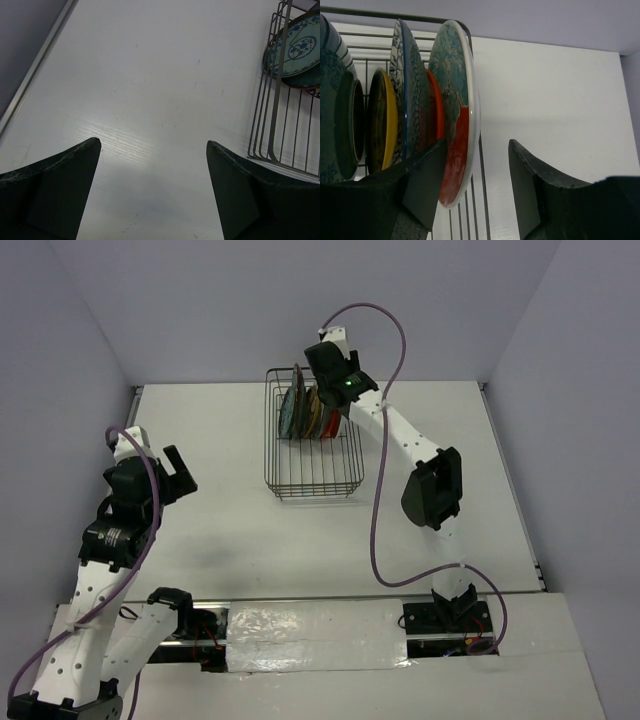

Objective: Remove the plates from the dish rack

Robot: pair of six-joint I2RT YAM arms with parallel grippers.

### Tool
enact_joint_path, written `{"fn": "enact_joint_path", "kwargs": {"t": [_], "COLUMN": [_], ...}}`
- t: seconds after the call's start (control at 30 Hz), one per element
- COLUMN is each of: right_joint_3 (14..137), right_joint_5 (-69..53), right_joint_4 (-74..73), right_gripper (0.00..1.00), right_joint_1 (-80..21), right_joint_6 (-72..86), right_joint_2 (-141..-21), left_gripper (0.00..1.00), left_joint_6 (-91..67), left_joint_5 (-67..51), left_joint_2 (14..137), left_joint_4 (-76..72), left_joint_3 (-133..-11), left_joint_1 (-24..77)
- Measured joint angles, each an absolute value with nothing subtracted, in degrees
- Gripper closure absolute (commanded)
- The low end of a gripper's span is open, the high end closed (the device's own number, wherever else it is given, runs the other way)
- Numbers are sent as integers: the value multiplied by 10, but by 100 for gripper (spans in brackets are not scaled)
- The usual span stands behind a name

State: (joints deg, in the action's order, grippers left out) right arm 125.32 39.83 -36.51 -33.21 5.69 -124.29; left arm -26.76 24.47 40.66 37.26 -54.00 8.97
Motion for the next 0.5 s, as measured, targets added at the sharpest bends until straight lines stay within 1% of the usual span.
{"fn": "enact_joint_path", "kwargs": {"t": [0.1,0.23,0.3,0.43,0.47,0.5], "right_joint_3": [1257,1267,1267,1267,1267,1267], "right_joint_5": [418,448,459,472,474,475], "right_joint_4": [-361,-360,-360,-359,-358,-356], "right_gripper": [47,49,52,63,68,71], "right_joint_1": [-335,-336,-336,-338,-340,-343], "right_joint_6": [43,25,14,-6,-10,-13], "right_joint_2": [-1246,-1263,-1273,-1287,-1288,-1288], "left_gripper": [1,0,1,0,1,1], "left_joint_6": [-267,-267,-267,-266,-265,-263], "left_joint_5": [241,238,237,236,236,236], "left_joint_2": [406,406,406,406,406,406], "left_joint_4": [372,372,372,372,372,372], "left_joint_3": [-540,-540,-540,-540,-540,-540], "left_joint_1": [89,89,89,89,89,89]}}
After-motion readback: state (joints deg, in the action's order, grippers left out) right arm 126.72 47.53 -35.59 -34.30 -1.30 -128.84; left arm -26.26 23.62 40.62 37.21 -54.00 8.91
